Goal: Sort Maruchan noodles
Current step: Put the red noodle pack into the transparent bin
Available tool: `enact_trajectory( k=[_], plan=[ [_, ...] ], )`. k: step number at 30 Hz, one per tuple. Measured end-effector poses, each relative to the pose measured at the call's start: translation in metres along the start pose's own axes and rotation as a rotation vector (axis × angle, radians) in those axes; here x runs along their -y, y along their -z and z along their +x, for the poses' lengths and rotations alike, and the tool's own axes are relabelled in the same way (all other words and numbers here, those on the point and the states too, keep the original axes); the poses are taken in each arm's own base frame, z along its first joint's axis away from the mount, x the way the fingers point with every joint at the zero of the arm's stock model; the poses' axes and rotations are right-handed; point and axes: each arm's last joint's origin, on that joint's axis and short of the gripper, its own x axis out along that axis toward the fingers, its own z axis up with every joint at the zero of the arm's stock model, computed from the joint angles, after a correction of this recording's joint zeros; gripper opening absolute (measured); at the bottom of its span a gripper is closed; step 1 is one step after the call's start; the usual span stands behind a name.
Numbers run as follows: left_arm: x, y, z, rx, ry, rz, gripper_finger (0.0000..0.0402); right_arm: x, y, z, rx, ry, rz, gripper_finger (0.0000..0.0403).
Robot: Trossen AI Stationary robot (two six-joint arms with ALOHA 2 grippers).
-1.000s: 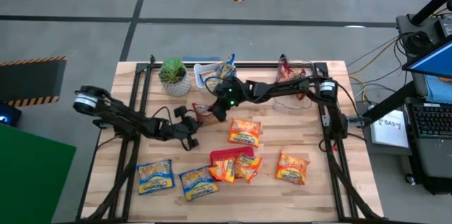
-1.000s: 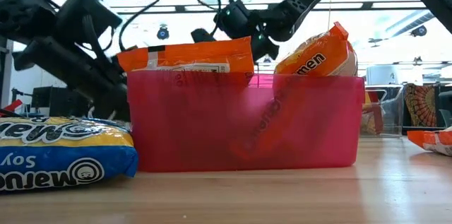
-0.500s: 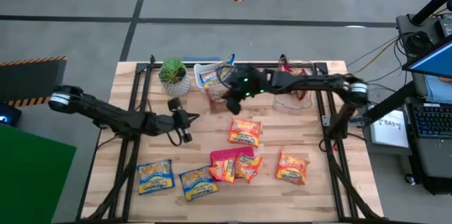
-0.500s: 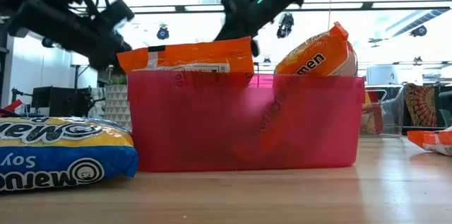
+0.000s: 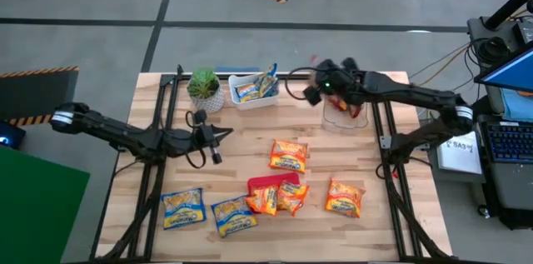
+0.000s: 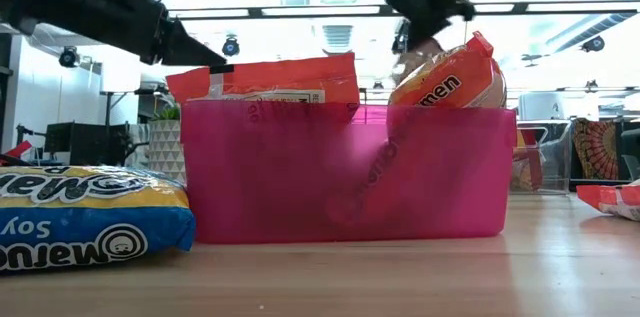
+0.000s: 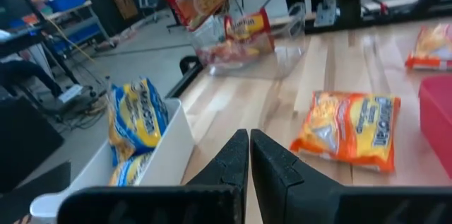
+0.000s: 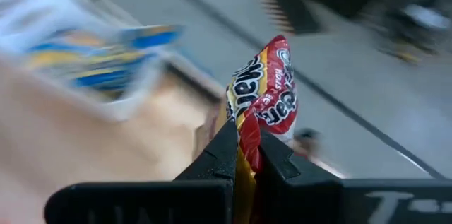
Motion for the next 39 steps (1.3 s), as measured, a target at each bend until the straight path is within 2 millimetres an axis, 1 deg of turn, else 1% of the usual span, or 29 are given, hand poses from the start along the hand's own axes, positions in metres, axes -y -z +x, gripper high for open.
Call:
enact_trajectory(
  k=[5, 12, 17, 21, 25, 29, 31, 35, 39],
  plan=[
    [-0.001, -0.004, -0.001, 0.028, -0.004, -0.002, 0.0, 0.023, 0.023, 0.008, 0.003, 0.238, 0.113, 0.0012],
    [-0.001, -0.002, 0.0, 0.02, -0.012, -0.001, 0.0, 0.042, 0.07, 0.043, -0.053, 0.466, 0.244, 0.0012],
    [-0.001, -0.002, 0.0, 0.019, -0.012, -0.001, 0.0, 0.043, 0.102, 0.065, -0.071, 0.52, 0.31, 0.0012],
    [-0.001, -0.002, 0.0, 0.019, -0.012, -0.001, 0.0, 0.038, 0.12, 0.078, -0.039, 0.515, 0.338, 0.0013],
    [-0.001, -0.002, 0.0, 0.017, -0.012, -0.003, 0.0, 0.034, 0.131, 0.089, -0.022, 0.511, 0.342, 0.0013],
    [-0.001, -0.002, 0.0, 0.016, -0.012, -0.009, 0.0, 0.03, 0.137, 0.096, -0.036, 0.51, 0.337, 0.0018],
    [-0.001, -0.002, 0.0, 0.016, -0.012, -0.01, 0.0, 0.029, 0.139, 0.099, -0.05, 0.503, 0.342, 0.0033],
    [-0.001, -0.002, 0.0, 0.016, -0.012, -0.015, 0.0, 0.027, 0.141, 0.102, -0.072, 0.487, 0.351, 0.008],
    [-0.001, -0.002, 0.0, 0.016, -0.012, -0.021, 0.0, 0.027, 0.14, 0.1, -0.077, 0.47, 0.359, 0.0124]
  ],
)
